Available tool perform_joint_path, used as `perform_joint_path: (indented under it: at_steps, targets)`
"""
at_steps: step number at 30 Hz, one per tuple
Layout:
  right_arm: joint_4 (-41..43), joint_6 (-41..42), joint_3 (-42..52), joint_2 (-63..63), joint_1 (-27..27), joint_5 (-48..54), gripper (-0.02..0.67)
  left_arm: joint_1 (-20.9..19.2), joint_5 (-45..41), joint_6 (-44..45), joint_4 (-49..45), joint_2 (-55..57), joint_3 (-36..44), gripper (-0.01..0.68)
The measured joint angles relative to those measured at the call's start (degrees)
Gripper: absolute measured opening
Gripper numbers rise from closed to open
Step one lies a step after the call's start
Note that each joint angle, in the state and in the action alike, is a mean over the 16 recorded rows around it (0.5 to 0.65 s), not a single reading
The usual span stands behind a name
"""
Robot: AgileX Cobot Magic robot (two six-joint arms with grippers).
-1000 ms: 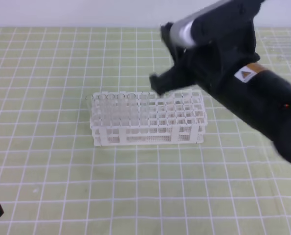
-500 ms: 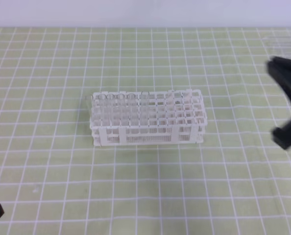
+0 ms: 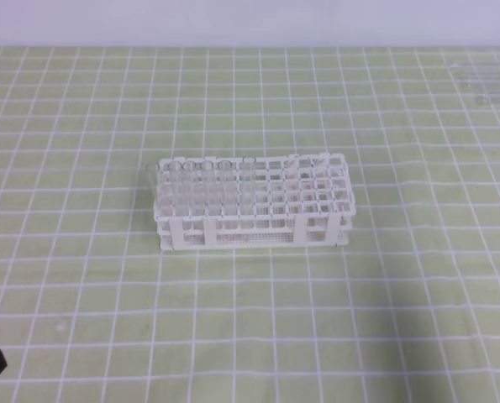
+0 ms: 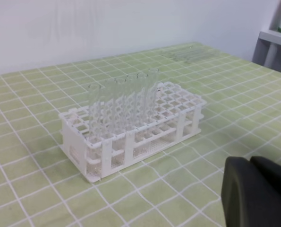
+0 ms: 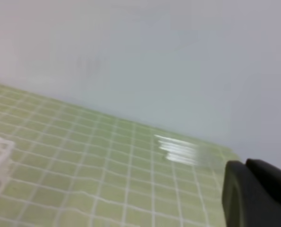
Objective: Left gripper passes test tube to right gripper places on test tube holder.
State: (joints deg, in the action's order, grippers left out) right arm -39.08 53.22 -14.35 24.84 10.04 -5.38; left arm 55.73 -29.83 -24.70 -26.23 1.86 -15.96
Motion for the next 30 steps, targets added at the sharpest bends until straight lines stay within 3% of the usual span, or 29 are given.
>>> perform_joint_path:
  at_steps: [5,8,21,25,30]
  targets:
    - [-1.6,-2.3,7.0,-6.3,-3.2,-1.7,-0.016,0.0,0.1,0.0,0.0,0.0,0.0,-0.002]
    - [2.7,-9.9,10.0,-9.4,-4.0,-1.0,-0.016,0.0,0.1,0.0,0.0,0.0,0.0,-0.002]
    - [40.9,-57.5,14.4,-22.4,-4.8,18.0,-0.016,0.0,0.2,0.0,0.0,0.2,0.0,-0.002]
    - [45.3,-61.7,14.4,-24.5,-4.9,21.7,-0.016,0.0,0.2,0.0,0.0,0.2,0.0,-0.002]
    - [41.3,-61.7,14.4,-25.4,-4.9,22.0,-0.016,0.0,0.1,0.0,0.0,0.2,0.0,-0.002]
